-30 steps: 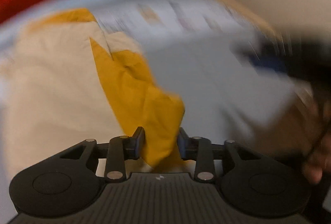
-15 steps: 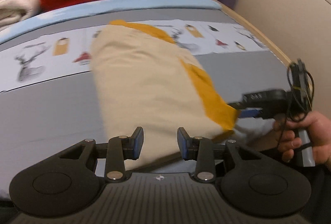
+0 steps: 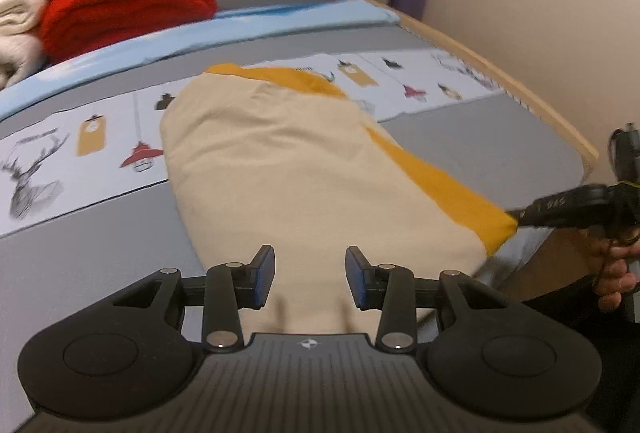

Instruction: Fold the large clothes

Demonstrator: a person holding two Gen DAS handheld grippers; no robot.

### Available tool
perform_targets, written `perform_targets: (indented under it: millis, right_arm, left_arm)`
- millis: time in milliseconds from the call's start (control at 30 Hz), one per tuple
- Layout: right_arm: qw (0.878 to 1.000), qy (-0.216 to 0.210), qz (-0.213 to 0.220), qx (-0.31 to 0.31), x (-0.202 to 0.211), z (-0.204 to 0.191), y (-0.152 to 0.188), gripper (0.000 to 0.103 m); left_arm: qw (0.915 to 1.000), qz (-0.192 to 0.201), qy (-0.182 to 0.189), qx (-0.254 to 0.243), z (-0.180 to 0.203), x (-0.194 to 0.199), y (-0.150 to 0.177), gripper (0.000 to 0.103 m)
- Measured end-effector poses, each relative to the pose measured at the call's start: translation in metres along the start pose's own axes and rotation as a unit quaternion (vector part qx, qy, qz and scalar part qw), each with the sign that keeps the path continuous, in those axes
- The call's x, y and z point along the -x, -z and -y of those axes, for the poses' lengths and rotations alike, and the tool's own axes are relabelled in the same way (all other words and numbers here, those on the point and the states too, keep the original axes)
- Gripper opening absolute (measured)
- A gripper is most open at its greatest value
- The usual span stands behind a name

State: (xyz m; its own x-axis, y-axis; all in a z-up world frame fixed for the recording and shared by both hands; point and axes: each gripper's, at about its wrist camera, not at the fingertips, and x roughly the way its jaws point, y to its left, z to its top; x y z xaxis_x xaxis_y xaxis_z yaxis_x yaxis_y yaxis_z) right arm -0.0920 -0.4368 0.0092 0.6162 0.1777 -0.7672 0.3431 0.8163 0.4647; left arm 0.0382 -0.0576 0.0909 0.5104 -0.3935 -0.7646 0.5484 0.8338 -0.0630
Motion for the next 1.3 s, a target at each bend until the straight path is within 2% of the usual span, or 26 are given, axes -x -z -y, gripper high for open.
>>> perform_targets:
  millis: [67,167,233,267,333,367,400,433,467,500,533,567,667,700,767,833,900,933,1033,1167,1233,1300]
  right_arm:
    - [0.998,0.029,-0.038,-0.028,-0.021,0.015,0.005,0.000]
    - [0.997,0.062,-0.053,0.016,-0.039,0.009,0.011,0.000]
    - [0.994,0.081,-0.065,0.047,-0.048,0.002,0.016,0.000]
    - [0.992,0.086,-0.076,0.054,-0.052,-0.001,0.019,0.000]
    - [0.990,0.098,-0.084,0.065,-0.059,-0.003,0.021,0.000]
    - [0.988,0.107,-0.086,0.077,-0.062,-0.007,0.020,0.000]
    - [0.986,0.113,-0.088,0.084,-0.064,-0.009,0.022,0.000]
    - [0.985,0.118,-0.092,0.091,-0.067,-0.011,0.023,0.000]
    - [0.983,0.122,-0.095,0.097,-0.068,-0.012,0.025,0.000]
    - [0.981,0.128,-0.098,0.106,-0.069,-0.014,0.028,0.000]
    - [0.979,0.134,-0.101,0.113,-0.072,-0.016,0.028,0.000]
    - [0.977,0.138,-0.106,0.120,-0.075,-0.018,0.030,0.000]
    - [0.971,0.156,-0.108,0.146,-0.080,-0.030,0.032,0.002]
    - [0.970,0.160,-0.103,0.150,-0.079,-0.034,0.031,0.002]
    - [0.974,0.159,-0.072,0.143,-0.065,-0.037,0.025,0.005]
    - [0.980,0.149,0.004,0.131,-0.039,-0.042,0.014,0.008]
    - [0.976,0.137,0.108,0.133,-0.009,-0.052,0.002,0.017]
    - [0.972,0.119,0.149,0.134,0.003,-0.057,-0.005,0.026]
    - [0.963,0.049,0.220,0.150,0.018,-0.070,-0.030,0.032]
    - [0.952,0.010,0.245,0.181,-0.001,-0.088,-0.064,0.037]
    - [0.955,0.004,0.234,0.181,-0.026,-0.095,-0.081,0.041]
    - [0.965,-0.004,0.202,0.168,-0.051,-0.094,-0.091,0.047]
  left_arm:
    - [0.9992,-0.037,0.006,-0.017,-0.002,-0.026,0.002,0.043]
    - [0.9941,-0.099,-0.007,-0.045,-0.008,-0.077,0.033,0.043]
    - [0.9920,-0.105,-0.019,-0.068,-0.004,-0.079,0.033,0.044]
    - [0.9934,-0.095,-0.002,-0.064,-0.004,-0.070,0.025,0.044]
    - [0.9958,-0.063,0.057,-0.035,-0.015,-0.049,0.017,0.044]
    - [0.9951,-0.064,0.069,-0.029,-0.020,-0.045,0.017,0.044]
    - [0.9940,-0.078,0.069,-0.032,-0.023,-0.047,0.021,0.044]
    - [0.9906,-0.116,0.055,-0.048,-0.024,-0.059,0.030,0.044]
    - [0.9861,-0.146,0.038,-0.070,-0.020,-0.070,0.039,0.044]
    - [0.9822,-0.156,0.026,-0.102,-0.013,-0.075,0.044,0.045]
    - [0.9800,-0.154,0.027,-0.124,-0.007,-0.076,0.044,0.053]
    - [0.9803,-0.152,0.036,-0.121,-0.007,-0.074,0.042,0.056]
    - [0.9860,-0.142,0.051,-0.073,-0.023,-0.065,0.037,0.056]
    - [0.9890,-0.127,0.050,-0.057,-0.030,-0.060,0.033,0.055]
    - [0.9938,-0.097,0.052,-0.016,-0.046,-0.053,0.022,0.055]
    - [0.9954,-0.073,0.053,0.031,-0.061,-0.047,0.016,0.055]
    - [0.9955,-0.058,0.034,0.067,-0.071,-0.046,0.011,0.055]
    - [0.9954,-0.054,0.021,0.076,-0.073,-0.048,0.009,0.055]
    - [0.9958,-0.036,-0.003,0.083,-0.070,-0.052,-0.002,0.055]
    - [0.9959,-0.009,-0.002,0.090,-0.060,-0.058,-0.018,0.055]
    - [0.9963,-0.009,-0.011,0.085,-0.057,-0.066,-0.025,0.055]
    - [0.9964,-0.016,-0.010,0.083,-0.057,-0.078,-0.031,0.055]
